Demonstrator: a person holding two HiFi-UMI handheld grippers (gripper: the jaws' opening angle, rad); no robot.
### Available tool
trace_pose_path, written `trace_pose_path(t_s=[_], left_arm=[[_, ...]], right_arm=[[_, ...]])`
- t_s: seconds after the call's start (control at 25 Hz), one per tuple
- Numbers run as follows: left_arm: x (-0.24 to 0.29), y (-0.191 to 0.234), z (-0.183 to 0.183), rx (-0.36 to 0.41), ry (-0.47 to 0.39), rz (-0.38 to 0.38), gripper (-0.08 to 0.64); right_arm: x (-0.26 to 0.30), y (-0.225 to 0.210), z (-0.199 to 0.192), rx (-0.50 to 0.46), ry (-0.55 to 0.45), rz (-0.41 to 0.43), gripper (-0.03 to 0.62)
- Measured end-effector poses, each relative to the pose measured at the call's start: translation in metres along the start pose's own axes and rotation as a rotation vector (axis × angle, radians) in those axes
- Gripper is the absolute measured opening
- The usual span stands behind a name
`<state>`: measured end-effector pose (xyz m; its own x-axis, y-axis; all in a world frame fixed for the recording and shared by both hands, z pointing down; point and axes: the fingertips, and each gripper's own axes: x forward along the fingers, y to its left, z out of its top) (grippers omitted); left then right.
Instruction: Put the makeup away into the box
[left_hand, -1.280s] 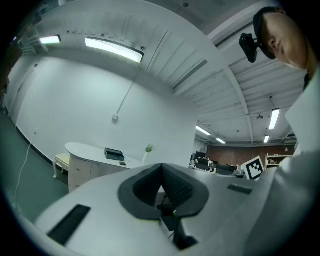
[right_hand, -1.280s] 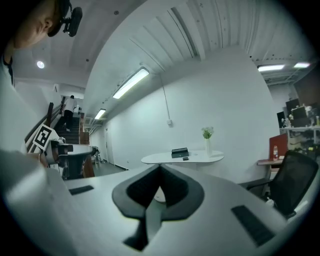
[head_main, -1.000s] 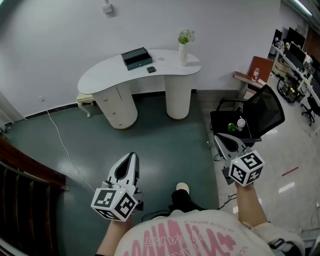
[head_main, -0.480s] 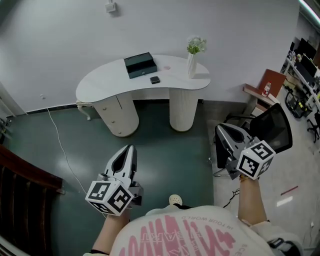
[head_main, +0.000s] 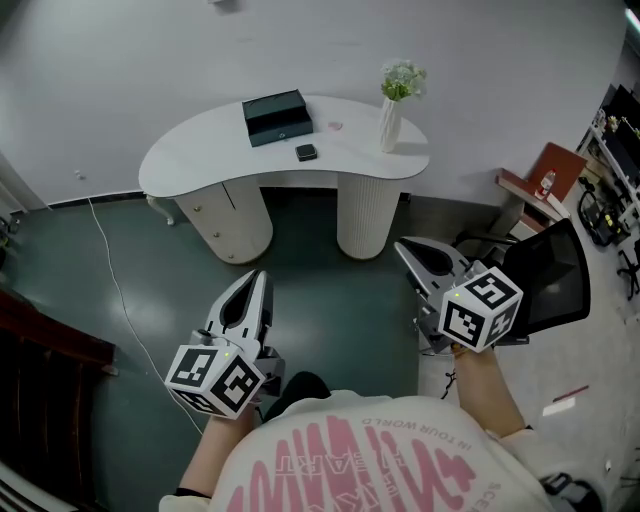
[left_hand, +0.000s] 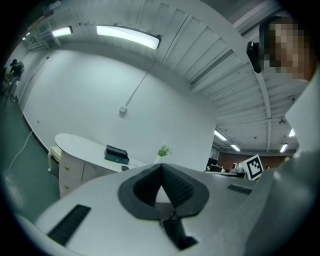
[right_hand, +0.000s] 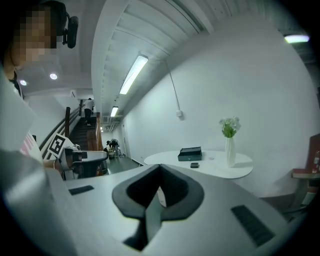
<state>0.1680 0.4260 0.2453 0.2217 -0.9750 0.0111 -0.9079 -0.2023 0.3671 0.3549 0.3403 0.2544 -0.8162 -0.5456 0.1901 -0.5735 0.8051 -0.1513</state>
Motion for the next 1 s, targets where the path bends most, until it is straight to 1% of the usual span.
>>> trace_pose_path(t_s=[0.12,0.24,0.36,0.52,0.68,0.84,1.0], left_arm=[[0.012,0.009,-0.006,-0.020,0.019,0.015,0.002],[0.023,0.015,-0.009,-0.026,0.025,0.017,0.002],[0.031,0.027,-0.013,-0.037,0.036,0.039,0.002],[0.045,0.056,-0.017,-0.060,0.050,0.077,0.002],[0.064,0.084,-0.016,-0.072,0.063,0.095,0.002],[0.094,0.118,-0.016,-0.106,0.091,0.098,0.002],[0.133,0.150,0.003,-0.120,0.085,0.084,0.002]], right_arm=[[0.017,0.002,-0.011,0.000,0.033,0.035,0.002],[0.031,0.001,-0.021,-0.006,0.066,0.054,0.002],[0.049,-0.005,-0.030,0.006,0.098,0.068,0.002],[0.081,-0.014,-0.037,0.033,0.125,0.078,0.002],[0.117,-0.023,-0.043,0.048,0.159,0.085,0.002],[0.158,-0.039,-0.044,0.073,0.182,0.071,0.002],[0.201,-0.054,-0.031,0.085,0.184,0.055,0.002]])
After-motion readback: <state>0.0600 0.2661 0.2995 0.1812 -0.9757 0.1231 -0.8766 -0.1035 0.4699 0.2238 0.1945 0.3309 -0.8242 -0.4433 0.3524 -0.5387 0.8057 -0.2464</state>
